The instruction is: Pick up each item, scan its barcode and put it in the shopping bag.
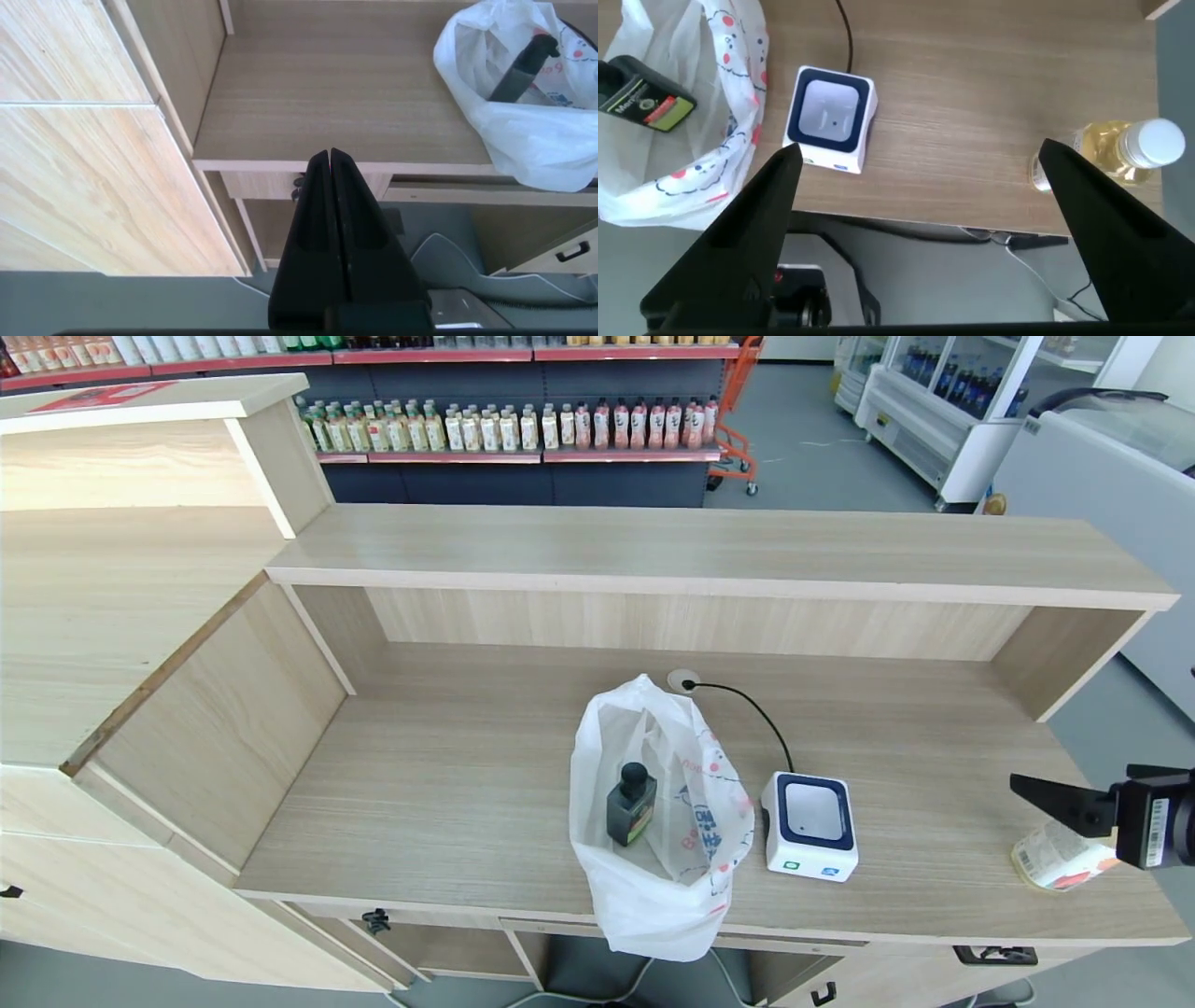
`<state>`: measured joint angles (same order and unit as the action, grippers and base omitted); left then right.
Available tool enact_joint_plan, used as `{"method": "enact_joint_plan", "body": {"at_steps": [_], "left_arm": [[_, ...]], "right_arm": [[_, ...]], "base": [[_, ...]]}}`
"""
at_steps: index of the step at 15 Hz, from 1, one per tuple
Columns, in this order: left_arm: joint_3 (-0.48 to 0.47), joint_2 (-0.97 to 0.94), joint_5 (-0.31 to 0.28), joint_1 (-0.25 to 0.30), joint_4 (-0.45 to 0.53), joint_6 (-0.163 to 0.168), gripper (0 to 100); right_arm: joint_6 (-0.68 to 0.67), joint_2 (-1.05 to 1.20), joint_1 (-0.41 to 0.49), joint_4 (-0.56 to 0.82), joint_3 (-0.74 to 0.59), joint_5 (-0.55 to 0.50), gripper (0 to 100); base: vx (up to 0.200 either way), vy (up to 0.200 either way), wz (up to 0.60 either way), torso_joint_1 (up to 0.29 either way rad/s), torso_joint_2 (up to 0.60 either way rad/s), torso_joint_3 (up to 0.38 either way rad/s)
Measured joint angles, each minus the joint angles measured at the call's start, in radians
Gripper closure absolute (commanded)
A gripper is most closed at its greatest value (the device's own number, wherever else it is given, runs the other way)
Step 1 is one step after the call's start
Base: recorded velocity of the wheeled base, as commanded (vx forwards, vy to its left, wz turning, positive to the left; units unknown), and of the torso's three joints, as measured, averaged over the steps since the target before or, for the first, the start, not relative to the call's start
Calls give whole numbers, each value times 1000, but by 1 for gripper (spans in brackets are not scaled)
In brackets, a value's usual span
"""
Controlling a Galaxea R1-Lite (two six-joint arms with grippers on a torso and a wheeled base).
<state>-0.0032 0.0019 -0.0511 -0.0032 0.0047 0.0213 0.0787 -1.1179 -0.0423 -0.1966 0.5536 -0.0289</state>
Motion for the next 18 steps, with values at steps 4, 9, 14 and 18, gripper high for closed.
{"method": "enact_joint_plan", "body": {"at_steps": [4,9,14,18], "left_arm": [[0,0,-1,0,0,0,100],[0,0,-1,0,0,0,100],[0,0,0,-1,0,0,100],[0,0,0,0,0,0,100]], "right_arm": [[21,83,1,10,-71,-16,0],[21,121,1,12,-97,-41,0],[21,124,1,12,-98,-40,0],[21,124,1,13,-103,-40,0]], "base": [[0,-150,0,-2,1,2],[0,-200,0,2,2,2],[-160,-200,0,9,5,0],[-200,-200,0,-5,0,2]]}}
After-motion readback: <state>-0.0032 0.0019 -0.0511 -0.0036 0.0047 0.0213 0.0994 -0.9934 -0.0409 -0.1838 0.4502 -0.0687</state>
